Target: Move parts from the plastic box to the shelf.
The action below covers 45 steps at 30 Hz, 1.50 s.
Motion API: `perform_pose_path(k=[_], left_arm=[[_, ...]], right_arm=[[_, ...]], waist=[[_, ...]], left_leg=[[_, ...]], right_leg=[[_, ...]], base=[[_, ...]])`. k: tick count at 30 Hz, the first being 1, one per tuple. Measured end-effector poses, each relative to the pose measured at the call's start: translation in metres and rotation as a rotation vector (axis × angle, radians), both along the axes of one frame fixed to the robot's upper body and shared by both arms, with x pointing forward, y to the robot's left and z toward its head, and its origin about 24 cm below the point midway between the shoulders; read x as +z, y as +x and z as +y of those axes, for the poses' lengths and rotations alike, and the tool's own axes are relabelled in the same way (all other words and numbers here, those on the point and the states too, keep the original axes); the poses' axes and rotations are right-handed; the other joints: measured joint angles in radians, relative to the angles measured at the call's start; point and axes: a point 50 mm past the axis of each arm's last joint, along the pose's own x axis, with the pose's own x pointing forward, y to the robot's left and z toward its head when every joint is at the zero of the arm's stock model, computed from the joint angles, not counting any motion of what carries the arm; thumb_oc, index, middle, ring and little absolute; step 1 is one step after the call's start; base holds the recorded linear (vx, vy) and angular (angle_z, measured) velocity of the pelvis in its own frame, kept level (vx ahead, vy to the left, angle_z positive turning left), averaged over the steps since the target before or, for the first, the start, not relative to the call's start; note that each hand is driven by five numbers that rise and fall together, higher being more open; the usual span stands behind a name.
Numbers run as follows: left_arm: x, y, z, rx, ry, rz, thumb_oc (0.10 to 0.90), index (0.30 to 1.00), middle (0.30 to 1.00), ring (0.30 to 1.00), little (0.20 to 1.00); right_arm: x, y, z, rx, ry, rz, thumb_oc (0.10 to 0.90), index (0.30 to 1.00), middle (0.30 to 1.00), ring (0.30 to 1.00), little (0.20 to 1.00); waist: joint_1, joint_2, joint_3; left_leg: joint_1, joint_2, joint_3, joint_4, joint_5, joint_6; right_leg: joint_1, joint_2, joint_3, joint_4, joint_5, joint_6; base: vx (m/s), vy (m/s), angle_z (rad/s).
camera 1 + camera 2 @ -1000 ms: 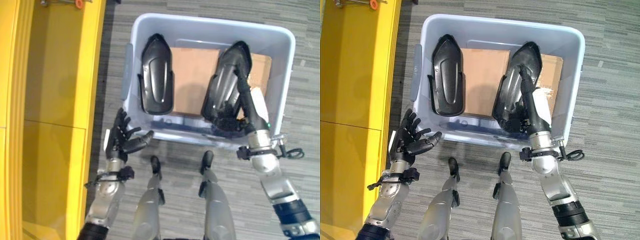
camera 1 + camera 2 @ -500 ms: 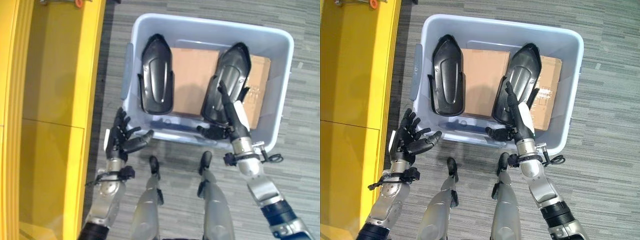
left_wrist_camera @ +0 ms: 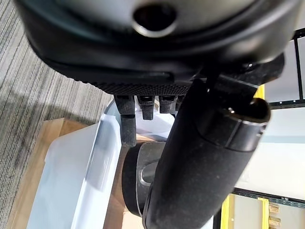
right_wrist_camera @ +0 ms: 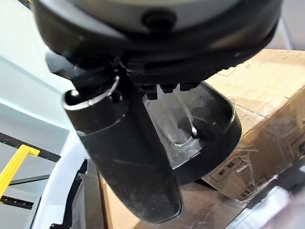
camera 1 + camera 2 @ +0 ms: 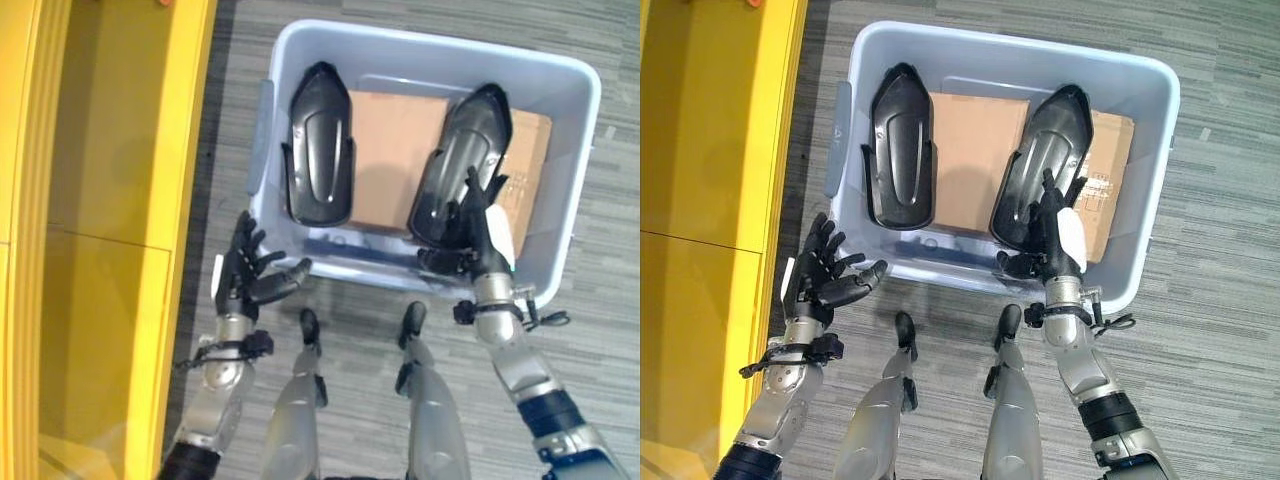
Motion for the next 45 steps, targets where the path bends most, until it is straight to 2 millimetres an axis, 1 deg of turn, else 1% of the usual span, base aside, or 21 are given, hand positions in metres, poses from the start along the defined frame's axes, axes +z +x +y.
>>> perform_pose_path(k=[3,7,11,13,19,20,21,23,25,28,33,36,39,41,42,45], left_arm=[[0.001,0.002,-0.003,-0.01,0.001,-0.005,0.9,1.0,1.0,1.0,1.0],[0.001,0.003,-0.007,-0.025,0.002,-0.005,0.9,1.0,1.0,1.0,1.0],[0.001,0.004,-0.01,-0.036,0.003,-0.004,0.9,1.0,1.0,1.0,1.0],[0.001,0.004,-0.01,-0.039,0.003,-0.005,0.9,1.0,1.0,1.0,1.0],[0.0,0.005,-0.013,-0.051,0.004,-0.001,0.9,1.0,1.0,1.0,1.0],[0.001,0.005,-0.014,-0.055,0.004,-0.001,0.9,1.0,1.0,1.0,1.0],[0.001,0.006,-0.015,-0.057,0.005,-0.002,0.9,1.0,1.0,1.0,1.0],[0.0,0.006,-0.016,-0.063,0.006,0.001,0.9,1.0,1.0,1.0,1.0],[-0.001,0.007,-0.017,-0.066,0.008,0.006,0.9,1.0,1.0,1.0,1.0],[-0.001,0.008,-0.018,-0.069,0.01,0.007,0.9,1.0,1.0,1.0,1.0],[-0.006,0.007,-0.019,-0.073,0.016,0.03,0.9,1.0,1.0,1.0,1.0],[-0.01,0.006,-0.021,-0.08,0.018,0.048,0.9,1.0,1.0,1.0,1.0],[-0.019,0.003,-0.02,-0.071,0.015,0.085,0.9,1.0,1.0,1.0,1.0],[-0.023,0.001,-0.018,-0.065,0.016,0.1,0.9,1.0,1.0,1.0,1.0],[-0.023,0.001,-0.018,-0.065,0.016,0.102,0.9,1.0,1.0,1.0,1.0],[-0.026,0.001,-0.018,-0.063,0.019,0.121,0.9,1.0,1.0,1.0,1.0]], right_arm=[[-0.006,0.011,-0.001,-0.021,-0.034,0.047,0.9,1.0,1.0,1.0,1.0],[-0.014,0.017,0.001,-0.059,-0.016,0.07,0.9,1.0,1.0,1.0,1.0],[-0.012,0.03,0.002,-0.092,-0.05,0.079,0.9,1.0,1.0,1.0,1.0],[-0.01,0.032,0.003,-0.1,-0.049,0.075,0.9,1.0,1.0,1.0,1.0],[-0.014,0.044,0.009,-0.122,-0.065,0.102,0.9,1.0,1.0,1.0,1.0],[-0.015,0.047,0.008,-0.131,-0.071,0.109,0.839,0.915,0.915,0.915,0.915],[-0.016,0.048,0.007,-0.136,-0.081,0.117,0.4,0.3,0.3,0.3,0.3],[-0.017,0.051,0.007,-0.146,-0.078,0.13,0.4,0.3,0.3,0.3,0.3],[-0.012,0.055,0.004,-0.17,-0.082,0.119,0.4,0.3,0.3,0.3,0.3],[-0.008,0.058,-0.001,-0.175,-0.138,0.114,0.4,0.3,0.3,0.3,0.3],[-0.009,0.056,-0.005,-0.185,-0.156,0.108,0.4,0.3,0.3,0.3,0.3],[-0.01,0.055,-0.008,-0.193,-0.16,0.109,0.4,0.3,0.3,0.3,0.3],[-0.019,0.047,-0.019,-0.217,-0.192,0.126,0.4,0.3,0.3,0.3,0.3],[-0.024,0.042,-0.021,-0.217,-0.191,0.132,0.4,0.3,0.3,0.3,0.3],[-0.026,0.039,-0.027,-0.23,-0.19,0.138,0.4,0.3,0.3,0.3,0.3],[-0.034,0.031,-0.031,-0.226,-0.18,0.164,0.4,0.3,0.3,0.3,0.3]], waist=[[0.009,0.008,0.001],[0.024,0.013,0.001],[0.025,0.013,0.001],[0.026,0.013,0.001],[0.025,0.015,0.0],[0.025,0.015,0.0],[0.025,0.015,0.0],[0.025,0.016,-0.001],[0.025,0.018,-0.002],[0.025,0.019,-0.003],[0.023,0.03,-0.011],[0.022,0.036,-0.026],[0.021,0.045,-0.054],[0.02,0.044,-0.059],[0.019,0.044,-0.059],[0.02,0.044,-0.06]], left_leg=[[-0.004,0.0,-0.002,0.001,0.0,0.0],[-0.005,0.0,-0.003,0.001,0.0,0.0],[-0.006,-0.004,-0.006,0.006,0.0,0.0],[-0.008,-0.005,-0.008,0.008,0.0,0.0],[-0.011,-0.005,-0.01,0.021,0.001,0.0],[-0.011,-0.005,-0.013,0.021,0.005,-0.001],[-0.011,-0.005,-0.015,0.021,0.006,-0.001],[-0.011,-0.006,-0.019,0.021,0.012,-0.001],[-0.011,-0.007,-0.022,0.021,0.017,-0.001],[-0.011,-0.005,-0.026,0.018,0.018,0.004],[-0.013,0.001,-0.025,0.016,0.021,-0.003],[-0.014,0.001,-0.026,0.012,0.026,-0.004],[-0.011,0.001,-0.026,0.004,0.031,0.0],[-0.008,0.0,-0.026,0.002,0.035,0.004],[-0.007,0.0,-0.026,0.001,0.036,0.003],[0.016,-0.001,-0.026,-0.006,0.036,0.004]], right_leg=[[-0.002,0.0,-0.001,0.0,0.0,0.0],[-0.003,0.0,-0.002,0.0,0.0,0.0],[-0.003,-0.006,-0.003,0.004,0.0,0.0],[-0.003,-0.007,-0.003,0.006,0.0,0.0],[-0.002,-0.01,-0.007,0.01,0.002,-0.002],[-0.002,-0.011,-0.008,0.014,0.003,-0.004],[-0.001,-0.011,-0.01,0.014,0.004,-0.005],[0.0,-0.014,-0.013,0.017,0.005,-0.005],[0.0,-0.014,-0.013,0.018,0.006,-0.003],[0.0,-0.016,-0.014,0.02,0.008,-0.003],[-0.003,-0.016,-0.012,0.019,0.017,-0.008],[-0.005,-0.015,-0.013,0.019,0.019,-0.008],[-0.004,-0.014,-0.014,0.015,0.022,-0.005],[-0.002,-0.013,-0.015,0.014,0.023,-0.005],[-0.001,-0.008,-0.016,0.014,0.023,-0.005],[0.023,-0.005,-0.017,0.007,0.024,-0.006]], base=[[0.0,0.0,0.0],[0.0,0.0,0.0],[0.0,0.0,0.0],[0.0,0.0,0.0],[0.0,0.0,0.0],[0.0,0.026,0.04],[0.0,0.018,0.06],[-0.01,0.013,0.05],[0.0,0.008,0.02],[0.0,0.0,0.0],[0.0,0.0,0.0],[0.0,0.0,0.0],[0.0,0.0,0.0],[0.02,-0.001,-0.01],[0.0,0.0,0.0],[0.01,-0.005,0.0]])
